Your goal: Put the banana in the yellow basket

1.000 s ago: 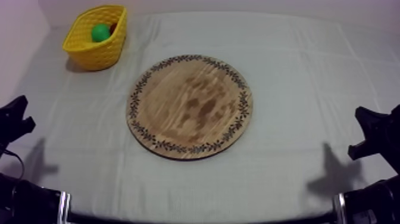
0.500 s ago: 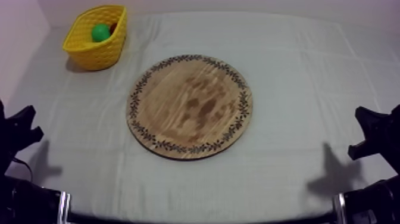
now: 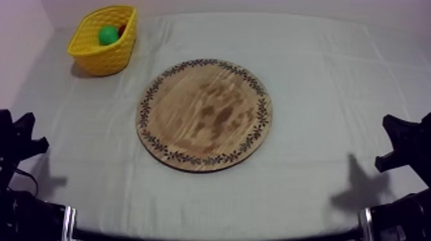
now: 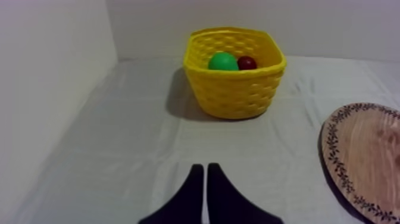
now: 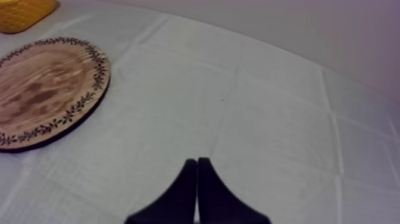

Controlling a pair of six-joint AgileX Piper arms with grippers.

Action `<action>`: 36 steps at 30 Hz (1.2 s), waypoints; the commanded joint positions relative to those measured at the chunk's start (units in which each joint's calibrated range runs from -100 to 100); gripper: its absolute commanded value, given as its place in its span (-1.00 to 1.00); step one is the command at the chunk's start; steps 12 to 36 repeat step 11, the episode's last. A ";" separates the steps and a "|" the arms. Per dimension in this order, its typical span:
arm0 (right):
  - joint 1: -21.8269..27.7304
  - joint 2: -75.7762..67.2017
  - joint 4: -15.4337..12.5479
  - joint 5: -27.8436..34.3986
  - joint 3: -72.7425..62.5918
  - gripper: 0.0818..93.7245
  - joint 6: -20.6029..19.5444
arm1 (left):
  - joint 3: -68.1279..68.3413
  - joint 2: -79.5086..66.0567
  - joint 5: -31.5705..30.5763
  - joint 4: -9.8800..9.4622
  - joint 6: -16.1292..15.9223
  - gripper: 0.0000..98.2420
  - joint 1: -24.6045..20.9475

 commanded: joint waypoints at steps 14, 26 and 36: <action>0.00 0.00 0.00 0.03 -0.03 -0.99 -0.01 | 0.08 -0.06 -0.03 0.28 0.52 -1.00 -0.87; 0.00 0.00 0.00 0.03 -0.03 -0.99 -0.01 | 0.08 -0.06 -0.03 0.28 0.52 -1.00 -0.87; 0.00 0.00 0.00 0.03 -0.03 -0.99 -0.01 | 0.08 -0.06 -0.03 0.28 0.52 -1.00 -0.87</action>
